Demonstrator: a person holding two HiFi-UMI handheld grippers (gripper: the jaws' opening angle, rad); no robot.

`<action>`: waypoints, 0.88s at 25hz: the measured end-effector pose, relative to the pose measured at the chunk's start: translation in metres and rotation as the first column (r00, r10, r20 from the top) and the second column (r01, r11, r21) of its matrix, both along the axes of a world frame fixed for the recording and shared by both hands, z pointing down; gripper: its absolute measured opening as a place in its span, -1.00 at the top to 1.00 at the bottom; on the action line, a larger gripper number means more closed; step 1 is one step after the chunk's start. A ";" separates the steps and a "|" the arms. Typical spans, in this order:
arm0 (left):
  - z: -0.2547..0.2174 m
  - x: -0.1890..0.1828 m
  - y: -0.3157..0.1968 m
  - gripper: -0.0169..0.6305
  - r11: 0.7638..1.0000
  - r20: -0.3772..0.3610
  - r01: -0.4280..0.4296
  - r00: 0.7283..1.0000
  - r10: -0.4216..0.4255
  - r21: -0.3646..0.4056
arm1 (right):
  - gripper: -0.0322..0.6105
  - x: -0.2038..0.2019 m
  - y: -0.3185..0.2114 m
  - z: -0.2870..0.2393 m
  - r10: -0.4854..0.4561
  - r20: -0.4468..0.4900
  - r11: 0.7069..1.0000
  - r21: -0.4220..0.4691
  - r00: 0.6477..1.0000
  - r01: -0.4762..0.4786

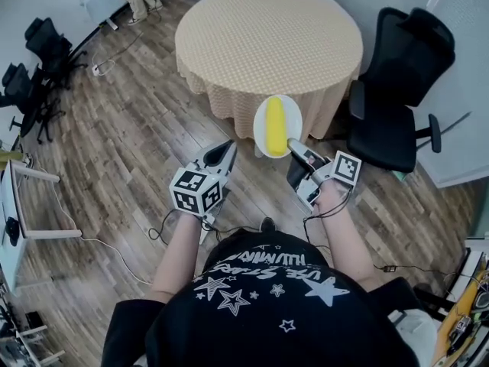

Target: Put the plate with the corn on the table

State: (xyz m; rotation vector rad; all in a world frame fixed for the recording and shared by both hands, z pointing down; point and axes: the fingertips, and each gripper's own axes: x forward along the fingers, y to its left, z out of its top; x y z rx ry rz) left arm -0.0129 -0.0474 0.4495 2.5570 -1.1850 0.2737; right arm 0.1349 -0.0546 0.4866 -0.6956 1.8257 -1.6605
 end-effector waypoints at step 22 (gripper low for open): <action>0.005 0.018 -0.092 0.92 0.997 -0.002 -0.057 0.998 0.058 0.048 | 0.72 0.029 -0.068 0.009 0.082 -0.027 0.996 0.021 0.996 -0.082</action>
